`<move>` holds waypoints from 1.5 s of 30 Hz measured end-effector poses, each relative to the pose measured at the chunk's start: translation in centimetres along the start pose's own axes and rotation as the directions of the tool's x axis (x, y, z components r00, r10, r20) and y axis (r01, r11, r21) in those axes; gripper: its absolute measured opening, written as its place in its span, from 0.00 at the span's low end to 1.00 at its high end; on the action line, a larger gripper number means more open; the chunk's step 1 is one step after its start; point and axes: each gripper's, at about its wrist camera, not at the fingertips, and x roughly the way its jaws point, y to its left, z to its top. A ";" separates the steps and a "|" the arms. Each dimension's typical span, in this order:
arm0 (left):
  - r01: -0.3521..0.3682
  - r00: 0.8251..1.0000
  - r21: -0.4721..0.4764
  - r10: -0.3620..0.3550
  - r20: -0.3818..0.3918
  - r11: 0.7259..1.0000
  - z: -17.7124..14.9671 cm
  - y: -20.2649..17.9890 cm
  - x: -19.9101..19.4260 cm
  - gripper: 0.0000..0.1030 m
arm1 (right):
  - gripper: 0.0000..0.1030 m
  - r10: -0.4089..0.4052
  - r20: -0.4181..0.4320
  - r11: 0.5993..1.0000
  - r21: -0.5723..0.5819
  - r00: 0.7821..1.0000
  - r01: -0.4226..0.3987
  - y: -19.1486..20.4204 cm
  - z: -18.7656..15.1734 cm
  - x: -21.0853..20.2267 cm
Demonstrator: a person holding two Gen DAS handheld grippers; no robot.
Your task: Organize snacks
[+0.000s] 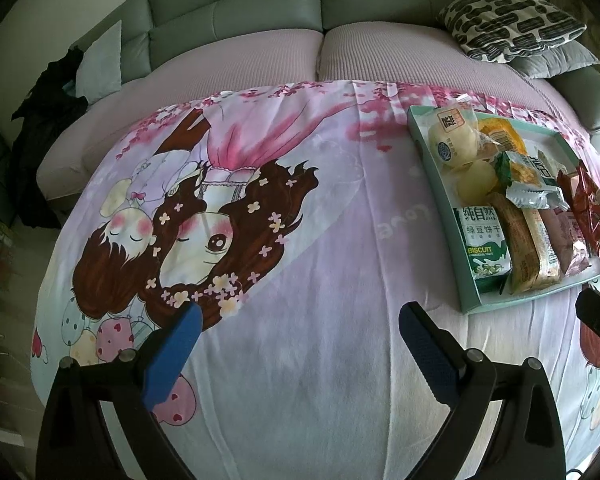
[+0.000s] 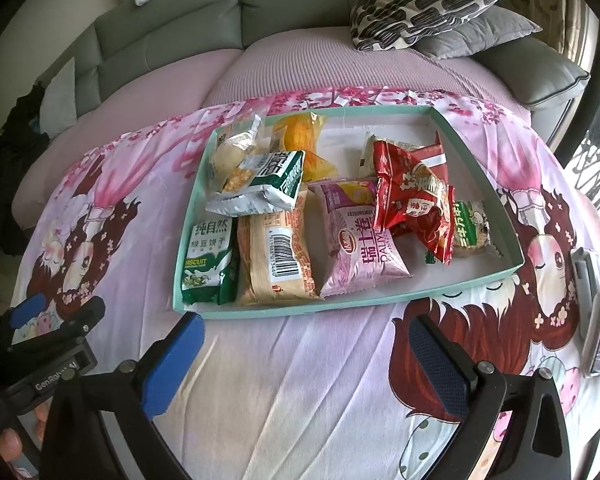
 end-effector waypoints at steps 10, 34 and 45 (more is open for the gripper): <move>0.002 1.000 -0.001 -0.002 -0.007 1.000 0.0 0.1 0.2 0.96 | 1.00 0.000 -0.004 1.000 -0.001 1.000 0.000 0.1 0.0 0.2; 0.005 1.000 -0.012 -0.005 -0.019 1.000 0.0 0.3 0.6 0.96 | 1.00 -0.002 -0.012 1.000 -0.008 1.000 0.002 0.4 0.0 0.5; 0.006 1.000 -0.017 -0.006 -0.021 1.000 0.1 0.4 0.6 0.96 | 1.00 -0.001 -0.015 1.000 -0.009 1.000 0.001 0.5 -0.1 0.7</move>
